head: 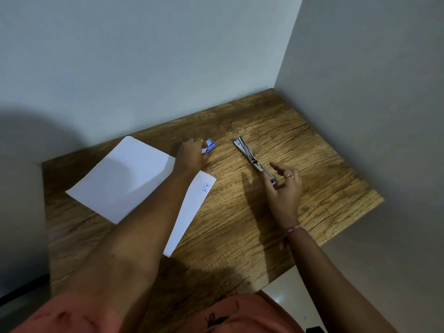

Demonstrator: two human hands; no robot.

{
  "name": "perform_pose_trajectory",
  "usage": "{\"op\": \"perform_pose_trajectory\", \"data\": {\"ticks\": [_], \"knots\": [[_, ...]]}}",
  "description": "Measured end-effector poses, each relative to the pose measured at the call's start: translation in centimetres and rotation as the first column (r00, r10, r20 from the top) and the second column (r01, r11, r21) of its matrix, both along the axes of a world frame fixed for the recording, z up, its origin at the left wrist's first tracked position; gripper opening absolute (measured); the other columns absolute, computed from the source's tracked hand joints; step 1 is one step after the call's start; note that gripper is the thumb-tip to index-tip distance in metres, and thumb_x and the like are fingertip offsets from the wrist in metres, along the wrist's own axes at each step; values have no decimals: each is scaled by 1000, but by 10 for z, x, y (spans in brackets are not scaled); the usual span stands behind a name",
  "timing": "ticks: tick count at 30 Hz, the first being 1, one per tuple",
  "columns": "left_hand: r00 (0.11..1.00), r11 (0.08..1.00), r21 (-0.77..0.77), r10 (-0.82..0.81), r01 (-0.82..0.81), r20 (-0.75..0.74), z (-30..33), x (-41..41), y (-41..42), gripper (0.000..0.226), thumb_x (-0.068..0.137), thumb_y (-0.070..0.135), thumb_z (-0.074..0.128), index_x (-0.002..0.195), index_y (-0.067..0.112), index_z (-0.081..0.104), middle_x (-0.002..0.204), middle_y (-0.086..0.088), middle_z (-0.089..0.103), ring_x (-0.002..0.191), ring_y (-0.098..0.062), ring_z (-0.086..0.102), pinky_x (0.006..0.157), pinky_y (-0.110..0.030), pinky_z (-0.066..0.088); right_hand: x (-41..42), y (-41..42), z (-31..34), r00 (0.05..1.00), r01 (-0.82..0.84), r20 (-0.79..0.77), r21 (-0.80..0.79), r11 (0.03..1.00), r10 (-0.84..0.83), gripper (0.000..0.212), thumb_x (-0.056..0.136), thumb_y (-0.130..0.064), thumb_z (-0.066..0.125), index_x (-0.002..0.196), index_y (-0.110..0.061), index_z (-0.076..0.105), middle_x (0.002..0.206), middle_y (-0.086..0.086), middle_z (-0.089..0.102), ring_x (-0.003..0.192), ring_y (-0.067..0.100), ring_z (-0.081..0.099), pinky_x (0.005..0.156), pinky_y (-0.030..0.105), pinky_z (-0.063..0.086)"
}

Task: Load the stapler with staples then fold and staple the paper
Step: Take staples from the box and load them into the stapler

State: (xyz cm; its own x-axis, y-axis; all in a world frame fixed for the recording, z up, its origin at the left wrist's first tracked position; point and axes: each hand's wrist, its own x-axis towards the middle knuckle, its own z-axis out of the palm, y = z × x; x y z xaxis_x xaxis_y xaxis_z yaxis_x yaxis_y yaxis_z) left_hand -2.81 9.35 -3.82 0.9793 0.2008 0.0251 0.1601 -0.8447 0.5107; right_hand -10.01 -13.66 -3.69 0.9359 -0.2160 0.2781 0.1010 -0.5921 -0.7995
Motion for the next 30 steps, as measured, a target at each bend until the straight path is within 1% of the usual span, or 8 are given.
{"op": "perform_pose_trajectory", "data": {"ticks": [3, 5, 10, 13, 17, 22, 25, 30], "knots": [[999, 985, -170, -33, 34, 10, 3, -10, -7, 47, 80, 20, 74, 121, 4, 57, 114, -15, 65, 101, -25, 64, 83, -34, 54, -3, 7, 3, 995, -68, 77, 66, 995, 63, 18, 85, -14, 67, 104, -14, 67, 102, 4, 63, 89, 6, 57, 80, 21, 48], [994, 967, -238, -76, 93, 77, 3, -22, -16, 48, 79, 15, 73, 123, 6, 56, 118, -13, 61, 101, -23, 64, 85, -34, 55, -3, 12, 3, 989, -146, 22, 111, 983, 145, 17, 87, -14, 64, 103, -18, 67, 98, 2, 65, 80, 0, 57, 71, 12, 45], [969, 927, -292, -203, 236, 141, -8, -65, -47, 45, 78, 15, 71, 121, 10, 58, 121, -6, 53, 106, -18, 59, 88, -31, 54, -4, 26, -1, 931, -218, -206, 349, 911, 302, 27, 88, -17, 66, 113, -12, 60, 101, 9, 68, 87, 15, 66, 75, 25, 54], [960, 919, -292, -224, 266, 170, -18, -88, -62, 44, 79, 16, 70, 121, 11, 59, 118, -4, 55, 109, -16, 56, 92, -20, 44, -12, 24, -7, 920, -202, -256, 339, 919, 296, 18, 83, -20, 71, 99, -18, 62, 95, 5, 72, 80, 5, 68, 69, 18, 54], [958, 935, -257, -194, 246, 209, -27, -109, -74, 42, 78, 11, 70, 118, 6, 60, 115, -10, 61, 111, -19, 52, 93, -3, 24, -18, 15, -12, 915, -182, -309, 256, 950, 259, 21, 79, -22, 75, 92, -8, 67, 86, 4, 73, 80, 14, 69, 73, 29, 55], [960, 933, -257, -209, 253, 189, -34, -110, -73, 42, 81, 18, 70, 122, 14, 60, 120, -3, 63, 119, -13, 46, 97, -8, 24, -13, 7, -4, 836, -230, -457, 208, 951, 302, 21, 78, -24, 76, 86, -9, 65, 66, 0, 61, 58, 10, 54, 55, 25, 43], [959, 919, -289, -230, 270, 164, -35, -108, -72, 41, 84, 25, 68, 124, 21, 59, 123, 4, 63, 119, -6, 42, 98, -12, 27, -6, 3, 2, 734, -187, -592, 293, 937, 332, 24, 81, -23, 74, 91, -2, 66, 74, 7, 65, 64, 14, 58, 57, 26, 47], [942, 874, -352, -313, 335, 121, -33, -106, -64, 49, 86, 17, 66, 132, 18, 52, 130, -1, 58, 122, -13, 48, 103, -25, 36, -5, -1, 7, 698, -108, -605, 440, 892, 383, 10, 84, -13, 71, 85, -5, 66, 64, 4, 63, 31, 1, 47, 33, 13, 35]]}}
